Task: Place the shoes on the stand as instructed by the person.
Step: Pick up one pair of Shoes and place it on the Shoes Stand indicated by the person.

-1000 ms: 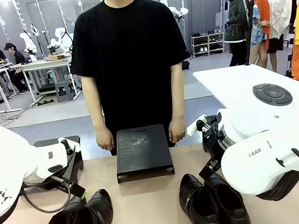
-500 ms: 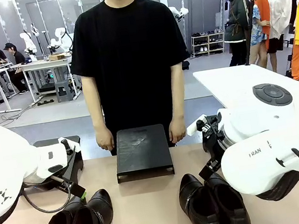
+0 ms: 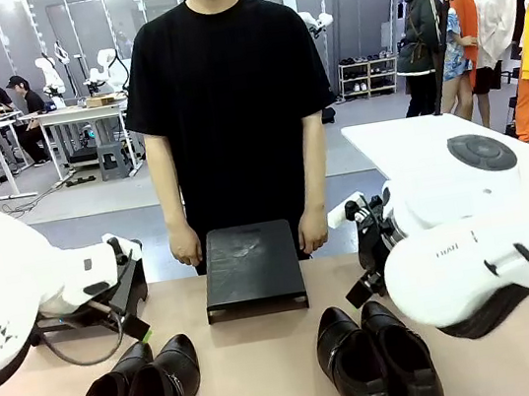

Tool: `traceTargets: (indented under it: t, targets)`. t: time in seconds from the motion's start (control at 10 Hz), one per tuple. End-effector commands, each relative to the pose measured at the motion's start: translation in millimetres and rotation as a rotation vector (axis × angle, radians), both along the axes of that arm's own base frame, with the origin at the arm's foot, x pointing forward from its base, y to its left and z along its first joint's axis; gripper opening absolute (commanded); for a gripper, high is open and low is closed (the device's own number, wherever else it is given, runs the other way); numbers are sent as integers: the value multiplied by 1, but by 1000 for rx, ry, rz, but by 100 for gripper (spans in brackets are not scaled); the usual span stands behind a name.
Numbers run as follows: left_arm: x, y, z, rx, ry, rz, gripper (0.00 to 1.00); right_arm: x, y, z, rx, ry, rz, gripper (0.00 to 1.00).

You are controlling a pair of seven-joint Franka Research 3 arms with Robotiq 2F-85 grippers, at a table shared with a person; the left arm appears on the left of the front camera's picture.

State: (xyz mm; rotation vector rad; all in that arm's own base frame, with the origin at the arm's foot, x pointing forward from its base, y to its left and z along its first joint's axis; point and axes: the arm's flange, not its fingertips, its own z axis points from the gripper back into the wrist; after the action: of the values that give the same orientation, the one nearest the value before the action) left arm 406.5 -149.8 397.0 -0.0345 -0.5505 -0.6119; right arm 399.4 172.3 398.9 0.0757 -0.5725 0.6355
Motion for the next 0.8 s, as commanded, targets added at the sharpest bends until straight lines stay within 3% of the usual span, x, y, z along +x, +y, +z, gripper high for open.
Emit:
traceTargets:
  t: [0.0,0.2,0.3,0.6,0.7]
  targets:
    - [0,17,40,-91,89,-66,100,4,-19,36,116,91,61,100]
    - [-2,40,73,-320,173,-123,100,2,-37,68,196,232,106,100]
    - [-4,56,86,-425,229,-162,100,5,-57,79,264,261,106,100]
    - [-20,133,109,-682,280,-200,100,-10,-147,92,594,353,145,100]
    - [-32,169,110,-800,374,-208,100,-23,-184,87,688,399,166,100]
